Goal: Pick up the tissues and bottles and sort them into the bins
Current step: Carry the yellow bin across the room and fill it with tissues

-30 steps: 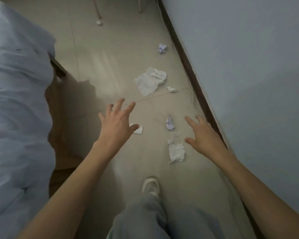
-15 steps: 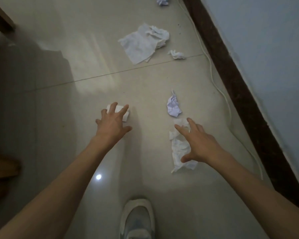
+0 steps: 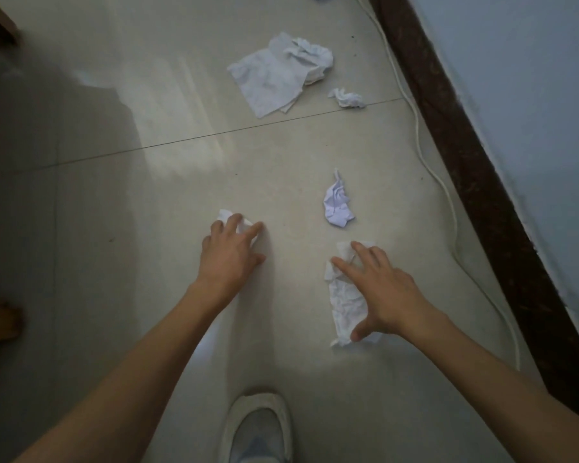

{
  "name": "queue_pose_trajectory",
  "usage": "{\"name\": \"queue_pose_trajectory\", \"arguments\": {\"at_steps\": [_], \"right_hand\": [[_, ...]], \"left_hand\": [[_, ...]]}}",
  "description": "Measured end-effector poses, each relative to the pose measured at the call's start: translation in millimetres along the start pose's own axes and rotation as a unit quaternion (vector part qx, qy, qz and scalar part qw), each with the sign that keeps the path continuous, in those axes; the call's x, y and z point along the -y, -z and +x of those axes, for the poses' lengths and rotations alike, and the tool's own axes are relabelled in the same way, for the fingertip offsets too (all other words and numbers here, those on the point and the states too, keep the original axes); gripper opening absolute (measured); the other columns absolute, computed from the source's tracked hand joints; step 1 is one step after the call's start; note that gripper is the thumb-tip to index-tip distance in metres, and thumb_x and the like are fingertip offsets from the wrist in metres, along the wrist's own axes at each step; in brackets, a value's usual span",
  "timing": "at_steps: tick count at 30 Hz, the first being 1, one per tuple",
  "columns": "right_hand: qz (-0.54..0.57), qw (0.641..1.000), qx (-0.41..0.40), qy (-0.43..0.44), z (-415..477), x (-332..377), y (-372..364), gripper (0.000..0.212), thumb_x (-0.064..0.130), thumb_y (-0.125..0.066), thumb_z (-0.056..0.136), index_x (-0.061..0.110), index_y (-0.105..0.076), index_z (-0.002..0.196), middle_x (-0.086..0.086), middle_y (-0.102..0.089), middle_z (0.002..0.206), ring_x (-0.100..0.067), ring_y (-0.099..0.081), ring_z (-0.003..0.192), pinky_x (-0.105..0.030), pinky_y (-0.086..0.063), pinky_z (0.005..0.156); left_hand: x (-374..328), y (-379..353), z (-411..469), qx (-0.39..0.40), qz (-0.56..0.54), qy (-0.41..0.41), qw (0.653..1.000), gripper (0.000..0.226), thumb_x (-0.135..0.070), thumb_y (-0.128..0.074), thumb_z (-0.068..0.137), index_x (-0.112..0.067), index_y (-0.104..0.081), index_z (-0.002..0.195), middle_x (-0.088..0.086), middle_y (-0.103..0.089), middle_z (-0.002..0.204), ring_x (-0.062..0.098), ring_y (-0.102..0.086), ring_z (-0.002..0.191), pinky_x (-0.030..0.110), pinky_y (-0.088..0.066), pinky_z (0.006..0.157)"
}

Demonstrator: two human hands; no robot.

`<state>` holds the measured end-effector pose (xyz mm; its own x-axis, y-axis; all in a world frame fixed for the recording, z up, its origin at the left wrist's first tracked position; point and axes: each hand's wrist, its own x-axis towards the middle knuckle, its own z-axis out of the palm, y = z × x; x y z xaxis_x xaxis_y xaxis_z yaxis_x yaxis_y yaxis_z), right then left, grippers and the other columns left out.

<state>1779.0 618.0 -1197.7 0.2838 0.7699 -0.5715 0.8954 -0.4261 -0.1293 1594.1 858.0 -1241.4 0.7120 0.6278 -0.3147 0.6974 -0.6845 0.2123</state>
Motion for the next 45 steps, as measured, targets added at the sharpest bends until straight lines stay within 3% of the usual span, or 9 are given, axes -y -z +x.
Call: {"name": "queue_pose_trajectory", "arguments": {"at_steps": [7, 14, 19, 24, 29, 34, 36, 40, 45], "right_hand": [[0.037, 0.997, -0.067, 0.025, -16.7, 0.0, -29.3, 0.111, 0.057, -0.091, 0.060, 0.044, -0.031, 0.152, 0.007, -0.013, 0.160, -0.019, -0.022, 0.145, -0.037, -0.058, 0.086], [0.117, 0.985, -0.116, 0.054, -29.5, -0.1, -59.6, 0.057, 0.038, -0.084, 0.078, 0.032, -0.056, 0.129, 0.010, -0.042, 0.123, -0.015, -0.048, 0.117, -0.033, -0.051, 0.068], [0.129, 0.975, -0.173, 0.054, -43.0, 3.5, -76.9, 0.041, 0.023, -0.082, 0.082, 0.025, -0.065, 0.119, 0.007, -0.056, 0.109, -0.019, -0.060, 0.101, -0.029, -0.045, 0.062], [0.154, 0.959, -0.232, 0.044, -65.9, 6.9, -76.1, 0.031, 0.013, -0.078, 0.082, 0.023, -0.066, 0.108, 0.005, -0.059, 0.101, -0.023, -0.063, 0.093, -0.038, -0.055, 0.062], [0.209, 0.939, -0.271, 0.029, -88.5, 8.4, -59.8, 0.025, 0.015, -0.076, 0.087, 0.025, -0.066, 0.107, 0.008, -0.060, 0.098, -0.021, -0.063, 0.091, -0.045, -0.056, 0.067], [0.239, 0.913, -0.328, 0.030, -105.7, 5.5, -21.6, 0.023, 0.019, -0.079, 0.091, 0.023, -0.070, 0.112, 0.007, -0.068, 0.101, -0.017, -0.066, 0.089, -0.042, -0.059, 0.073], [0.241, 0.902, -0.356, 0.033, -110.6, 6.1, 2.6, 0.026, 0.019, -0.082, 0.090, 0.018, -0.072, 0.114, 0.003, -0.072, 0.104, -0.017, -0.069, 0.090, -0.042, -0.061, 0.077], [0.252, 0.881, -0.396, 0.052, -127.0, 18.8, 74.2, 0.031, 0.019, -0.083, 0.091, 0.014, -0.071, 0.119, 0.000, -0.074, 0.109, -0.018, -0.070, 0.093, -0.042, -0.062, 0.078], [0.276, 0.864, -0.418, 0.049, -187.1, 55.1, 199.0, 0.038, 0.016, -0.085, 0.088, 0.008, -0.071, 0.123, -0.006, -0.075, 0.114, -0.021, -0.071, 0.097, -0.033, -0.062, 0.085]], "left_hand": [[-22.3, -28.2, -46.6, -0.033, -0.019, -0.056, 0.998, 0.041, -0.036, -0.069, 0.096, -0.032, -0.066, 0.137, 0.010, -0.051, 0.150, 0.039, -0.047, 0.132, 0.050, -0.047, 0.104], [-40.3, -45.0, -79.3, -0.038, 0.002, -0.104, 0.994, 0.041, -0.026, -0.067, 0.096, -0.035, -0.066, 0.136, 0.006, -0.051, 0.148, 0.034, -0.049, 0.126, 0.046, -0.048, 0.097], [-45.1, -52.1, -96.0, -0.054, -0.008, -0.117, 0.992, 0.041, -0.016, -0.072, 0.092, -0.030, -0.069, 0.131, 0.004, -0.055, 0.134, 0.030, -0.051, 0.114, 0.041, -0.051, 0.085], [-48.5, -51.4, -109.8, -0.057, -0.039, -0.120, 0.990, 0.033, -0.010, -0.066, 0.095, -0.023, -0.070, 0.125, 0.000, -0.055, 0.121, 0.026, -0.049, 0.109, 0.038, -0.053, 0.071], [-55.4, -47.1, -117.9, -0.047, -0.129, -0.099, 0.986, 0.028, -0.011, -0.066, 0.097, -0.027, -0.072, 0.119, -0.005, -0.056, 0.116, 0.020, -0.052, 0.109, 0.040, -0.055, 0.080], [-80.3, 4.5, -117.6, -0.102, -0.234, -0.106, 0.961, 0.027, -0.014, -0.072, 0.096, -0.026, -0.074, 0.119, -0.011, -0.056, 0.111, 0.009, -0.056, 0.102, 0.016, -0.041, 0.084], [-90.7, 35.3, -113.3, -0.124, -0.256, -0.100, 0.953, 0.027, -0.015, -0.074, 0.095, -0.028, -0.076, 0.118, -0.011, -0.058, 0.110, 0.005, -0.056, 0.098, 0.013, -0.041, 0.082], [-102.9, 105.9, -109.3, -0.149, -0.307, -0.096, 0.935, 0.028, -0.014, -0.077, 0.092, -0.030, -0.077, 0.115, -0.009, -0.063, 0.109, 0.008, -0.063, 0.098, 0.030, -0.054, 0.086], [-121.5, 234.0, -136.5, -0.151, -0.354, -0.065, 0.921, 0.030, -0.012, -0.078, 0.090, -0.031, -0.078, 0.113, -0.007, -0.065, 0.110, 0.011, -0.066, 0.099, 0.039, -0.057, 0.087]]}}
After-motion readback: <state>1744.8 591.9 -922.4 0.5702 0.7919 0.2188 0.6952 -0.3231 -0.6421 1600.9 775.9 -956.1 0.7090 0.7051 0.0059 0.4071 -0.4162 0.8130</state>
